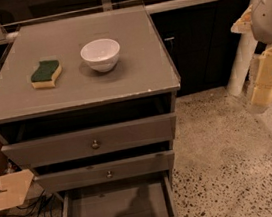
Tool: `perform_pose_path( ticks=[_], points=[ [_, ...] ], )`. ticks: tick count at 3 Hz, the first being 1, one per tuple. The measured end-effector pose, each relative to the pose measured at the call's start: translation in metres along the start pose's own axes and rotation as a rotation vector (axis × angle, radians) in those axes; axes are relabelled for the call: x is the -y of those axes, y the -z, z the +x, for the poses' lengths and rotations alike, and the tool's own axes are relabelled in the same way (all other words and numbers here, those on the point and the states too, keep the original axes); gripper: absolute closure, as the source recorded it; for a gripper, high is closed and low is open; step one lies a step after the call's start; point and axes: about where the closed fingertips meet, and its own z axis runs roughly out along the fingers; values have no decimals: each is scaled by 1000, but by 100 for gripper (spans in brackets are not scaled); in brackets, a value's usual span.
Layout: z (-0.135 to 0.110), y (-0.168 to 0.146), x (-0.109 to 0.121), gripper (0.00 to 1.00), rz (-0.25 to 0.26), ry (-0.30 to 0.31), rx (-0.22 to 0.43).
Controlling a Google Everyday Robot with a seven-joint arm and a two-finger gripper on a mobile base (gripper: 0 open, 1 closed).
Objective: Close bottom drawer
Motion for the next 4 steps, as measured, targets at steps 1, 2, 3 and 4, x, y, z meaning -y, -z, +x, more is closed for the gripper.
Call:
perform_pose_path(
  ticks=[1,2,3,4],
  points=[
    [0,0,0,0,0,0,0],
    [0,0,0,17,0,0,0],
    [0,0,0,40,0,0,0],
    [0,0,0,71,0,0,0]
  ],
)
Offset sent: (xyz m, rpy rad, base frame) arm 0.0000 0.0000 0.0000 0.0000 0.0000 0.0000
